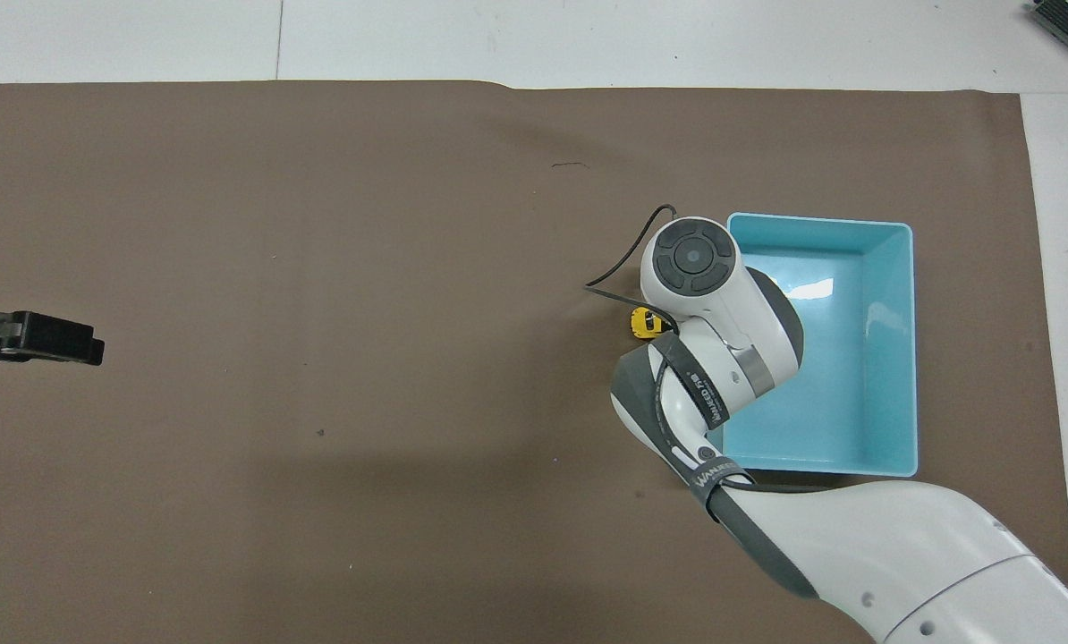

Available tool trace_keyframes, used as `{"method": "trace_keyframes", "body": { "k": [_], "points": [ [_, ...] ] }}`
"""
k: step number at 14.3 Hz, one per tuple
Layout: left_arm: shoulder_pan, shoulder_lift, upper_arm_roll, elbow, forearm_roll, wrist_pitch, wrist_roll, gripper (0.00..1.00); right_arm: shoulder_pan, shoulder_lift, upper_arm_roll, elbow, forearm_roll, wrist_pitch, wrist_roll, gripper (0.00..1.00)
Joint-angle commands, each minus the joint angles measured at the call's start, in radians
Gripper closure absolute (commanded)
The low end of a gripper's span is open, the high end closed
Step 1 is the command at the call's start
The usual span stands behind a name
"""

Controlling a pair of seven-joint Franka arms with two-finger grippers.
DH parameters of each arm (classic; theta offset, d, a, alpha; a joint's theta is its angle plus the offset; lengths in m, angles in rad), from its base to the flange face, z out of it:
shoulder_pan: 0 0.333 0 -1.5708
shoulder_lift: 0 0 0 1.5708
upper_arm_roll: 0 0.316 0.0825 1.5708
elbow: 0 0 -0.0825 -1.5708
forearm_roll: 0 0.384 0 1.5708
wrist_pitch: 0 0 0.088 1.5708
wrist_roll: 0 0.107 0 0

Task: Wind up and store yellow beetle car
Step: 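Grasp the yellow car with the right gripper and lift it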

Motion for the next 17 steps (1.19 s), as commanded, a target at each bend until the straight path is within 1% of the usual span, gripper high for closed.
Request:
{"method": "trace_keyframes", "body": {
  "k": [1, 3, 5, 8, 9, 10, 11, 13, 16, 17],
  "points": [
    [-0.012, -0.023, 0.003, -0.038, 0.047, 0.055, -0.023, 0.0, 0.048, -0.014, 0.002, 0.028, -0.029, -0.08, -0.013, 0.0],
    [-0.012, -0.02, 0.003, -0.033, 0.046, 0.048, -0.018, 0.0, 0.047, -0.024, 0.005, -0.004, -0.03, -0.08, -0.009, 0.0],
    [-0.014, -0.023, 0.001, -0.017, 0.044, 0.048, -0.02, 0.0, 0.029, -0.031, 0.005, -0.041, -0.03, -0.037, -0.012, 0.0],
    [0.001, -0.027, 0.006, 0.004, 0.044, 0.046, -0.023, 0.0, -0.008, -0.035, 0.005, -0.073, -0.03, -0.009, -0.01, 0.0],
    [0.004, -0.029, 0.009, 0.004, 0.046, 0.043, -0.023, 0.0, -0.008, -0.044, 0.005, -0.09, -0.03, 0.0, -0.016, 0.26],
    [0.011, -0.029, 0.009, 0.004, 0.046, 0.043, -0.023, 0.0, -0.004, -0.046, 0.005, -0.093, -0.032, 0.001, -0.028, 0.83],
    [0.012, -0.029, 0.009, 0.004, 0.046, 0.043, -0.023, 0.0, -0.004, -0.041, 0.005, -0.078, -0.032, -0.011, -0.031, 1.0],
    [0.009, -0.029, 0.009, 0.004, 0.046, 0.044, -0.023, 0.0, -0.001, -0.038, 0.005, -0.067, -0.033, -0.02, -0.033, 1.0],
    [0.008, -0.029, 0.009, 0.004, 0.046, 0.044, -0.023, 0.0, 0.027, -0.032, 0.007, 0.005, -0.035, -0.077, -0.035, 1.0],
    [0.011, -0.029, 0.009, 0.004, 0.046, 0.044, -0.023, 0.0, 0.039, -0.034, 0.005, 0.021, -0.035, -0.078, -0.038, 1.0]
  ]
}}
